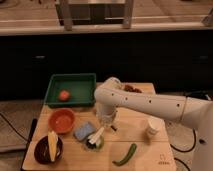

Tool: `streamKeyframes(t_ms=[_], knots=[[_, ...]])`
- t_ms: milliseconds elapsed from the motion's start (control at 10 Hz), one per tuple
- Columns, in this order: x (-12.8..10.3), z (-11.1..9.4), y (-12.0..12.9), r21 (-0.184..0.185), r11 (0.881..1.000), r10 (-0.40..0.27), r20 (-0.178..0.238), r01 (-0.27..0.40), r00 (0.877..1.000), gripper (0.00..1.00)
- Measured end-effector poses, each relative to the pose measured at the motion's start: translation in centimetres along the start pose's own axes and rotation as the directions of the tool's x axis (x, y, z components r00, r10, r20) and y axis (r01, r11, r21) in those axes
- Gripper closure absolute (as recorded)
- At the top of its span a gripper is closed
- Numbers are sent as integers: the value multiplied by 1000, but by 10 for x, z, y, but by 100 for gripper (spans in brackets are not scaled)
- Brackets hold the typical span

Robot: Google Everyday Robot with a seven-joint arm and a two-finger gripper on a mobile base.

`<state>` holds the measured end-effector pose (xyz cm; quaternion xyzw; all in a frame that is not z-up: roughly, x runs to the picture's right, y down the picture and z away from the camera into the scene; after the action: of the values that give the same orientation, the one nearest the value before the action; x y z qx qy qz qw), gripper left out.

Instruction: Place brush in plastic cup

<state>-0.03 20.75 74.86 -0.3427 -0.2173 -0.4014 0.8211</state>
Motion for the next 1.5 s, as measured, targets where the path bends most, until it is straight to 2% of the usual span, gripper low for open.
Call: streamKeyframes(t_ms=[900,1500], knots=[[-24,15,6,-4,1000,-27,-15,27,1000,98],[-25,8,5,1,1000,-27,-34,27,999,98]])
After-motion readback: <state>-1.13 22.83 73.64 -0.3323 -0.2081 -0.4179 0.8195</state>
